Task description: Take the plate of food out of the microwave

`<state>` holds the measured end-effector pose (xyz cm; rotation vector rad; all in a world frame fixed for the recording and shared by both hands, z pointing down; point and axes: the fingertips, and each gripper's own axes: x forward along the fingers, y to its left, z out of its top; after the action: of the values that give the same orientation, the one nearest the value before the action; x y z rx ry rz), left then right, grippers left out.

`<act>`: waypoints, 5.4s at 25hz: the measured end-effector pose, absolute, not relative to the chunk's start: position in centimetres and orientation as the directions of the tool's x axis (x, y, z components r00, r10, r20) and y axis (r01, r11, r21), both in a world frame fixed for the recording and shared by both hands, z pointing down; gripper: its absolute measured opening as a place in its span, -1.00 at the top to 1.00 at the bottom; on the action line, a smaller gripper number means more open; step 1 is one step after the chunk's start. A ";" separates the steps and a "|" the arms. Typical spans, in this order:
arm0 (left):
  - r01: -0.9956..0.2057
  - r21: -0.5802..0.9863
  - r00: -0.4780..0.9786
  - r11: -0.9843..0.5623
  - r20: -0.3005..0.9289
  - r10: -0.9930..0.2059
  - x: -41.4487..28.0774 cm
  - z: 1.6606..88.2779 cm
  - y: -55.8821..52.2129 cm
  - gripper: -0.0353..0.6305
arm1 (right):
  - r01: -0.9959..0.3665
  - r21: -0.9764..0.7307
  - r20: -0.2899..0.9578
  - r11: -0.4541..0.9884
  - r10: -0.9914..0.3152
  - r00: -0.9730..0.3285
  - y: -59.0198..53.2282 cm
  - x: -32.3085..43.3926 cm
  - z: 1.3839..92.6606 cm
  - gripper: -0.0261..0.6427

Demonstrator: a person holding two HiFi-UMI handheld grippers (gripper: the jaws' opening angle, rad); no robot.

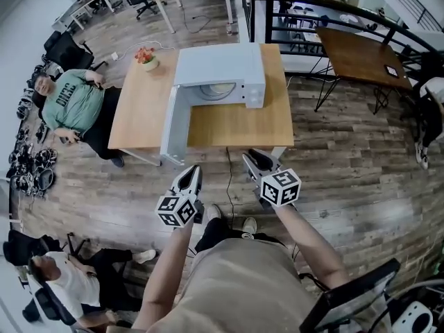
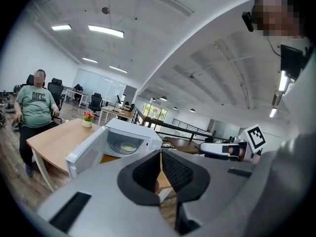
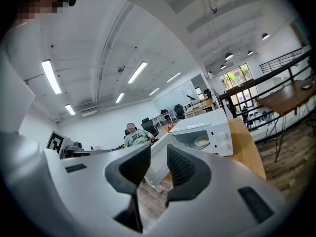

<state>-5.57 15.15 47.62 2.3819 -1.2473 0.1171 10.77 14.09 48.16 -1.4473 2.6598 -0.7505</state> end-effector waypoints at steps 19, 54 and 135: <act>-0.731 0.411 0.671 -0.545 0.288 -0.683 -7.2 48.9 7.0 0.88 | -0.824 -0.440 0.245 0.357 -0.835 -0.492 7.1 7.2 48.5 0.66; -0.621 0.456 0.782 -0.637 0.312 -0.539 -7.8 52.4 -4.4 0.88 | -0.878 -0.467 0.320 0.104 -0.906 -0.277 -6.0 5.4 51.6 0.66; -0.800 0.335 0.599 -0.498 0.506 -0.621 -7.8 58.3 -17.0 0.88 | -0.821 -0.462 0.606 -0.336 -0.796 -0.015 -33.8 10.5 82.8 0.53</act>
<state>-7.75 -17.03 58.32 2.2840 -1.1216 0.4343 10.45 -33.81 82.78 -2.2252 1.8277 -1.3301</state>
